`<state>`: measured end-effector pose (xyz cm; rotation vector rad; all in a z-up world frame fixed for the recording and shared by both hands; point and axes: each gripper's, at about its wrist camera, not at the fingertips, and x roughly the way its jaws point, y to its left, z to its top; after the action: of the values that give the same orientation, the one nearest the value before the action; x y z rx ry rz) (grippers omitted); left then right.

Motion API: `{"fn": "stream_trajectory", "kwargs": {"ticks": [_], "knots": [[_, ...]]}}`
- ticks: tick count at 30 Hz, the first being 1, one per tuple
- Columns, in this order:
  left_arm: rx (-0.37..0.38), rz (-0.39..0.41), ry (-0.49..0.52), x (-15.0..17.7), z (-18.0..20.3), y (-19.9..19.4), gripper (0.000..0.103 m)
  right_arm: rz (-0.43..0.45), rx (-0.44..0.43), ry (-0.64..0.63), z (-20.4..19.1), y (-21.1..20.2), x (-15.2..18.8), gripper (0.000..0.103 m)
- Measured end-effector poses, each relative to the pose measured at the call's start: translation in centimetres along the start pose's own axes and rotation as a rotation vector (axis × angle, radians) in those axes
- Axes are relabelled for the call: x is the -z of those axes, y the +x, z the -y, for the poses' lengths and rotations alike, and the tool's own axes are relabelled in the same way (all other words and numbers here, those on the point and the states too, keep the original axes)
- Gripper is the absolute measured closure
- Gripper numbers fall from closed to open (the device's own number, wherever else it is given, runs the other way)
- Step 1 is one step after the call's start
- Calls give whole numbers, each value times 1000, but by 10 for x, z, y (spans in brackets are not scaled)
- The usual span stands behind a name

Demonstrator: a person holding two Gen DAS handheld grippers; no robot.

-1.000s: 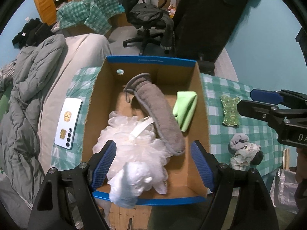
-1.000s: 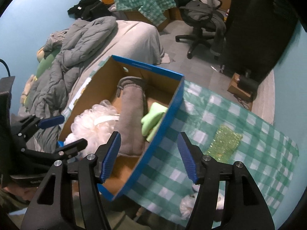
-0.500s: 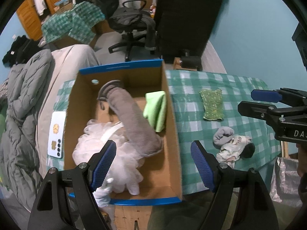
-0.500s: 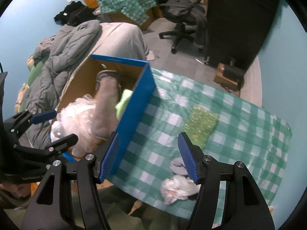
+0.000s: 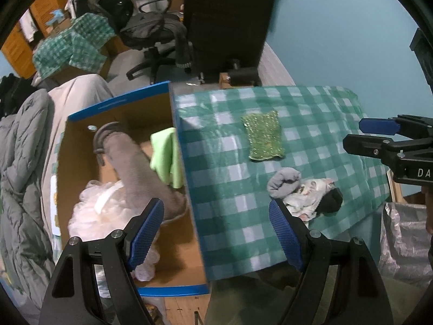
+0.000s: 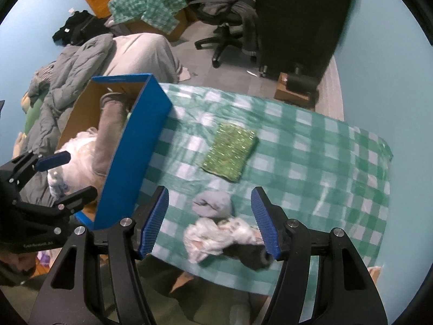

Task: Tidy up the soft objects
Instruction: 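Move both tools back over the table toward the remaining socks, then grasp the black sock with the right tool while the left tool grasps the white wrapped sock bundle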

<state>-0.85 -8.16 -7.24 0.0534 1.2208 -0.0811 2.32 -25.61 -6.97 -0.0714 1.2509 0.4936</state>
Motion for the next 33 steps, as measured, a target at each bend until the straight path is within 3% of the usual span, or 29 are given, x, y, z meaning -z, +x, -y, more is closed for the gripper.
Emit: {"fn": "stream_trajectory", "kwargs": {"ticks": [6,18,33], "knots": [[23,-18,63,-3,26,10,22,-18,45,51,32,-1,19,39],[47,-94,153,-1,68,43,22,-61,43,133,80,9,60,39],[69,-174,165,10,88,92,22,-157,-46,94,83,69,97,39]]}}
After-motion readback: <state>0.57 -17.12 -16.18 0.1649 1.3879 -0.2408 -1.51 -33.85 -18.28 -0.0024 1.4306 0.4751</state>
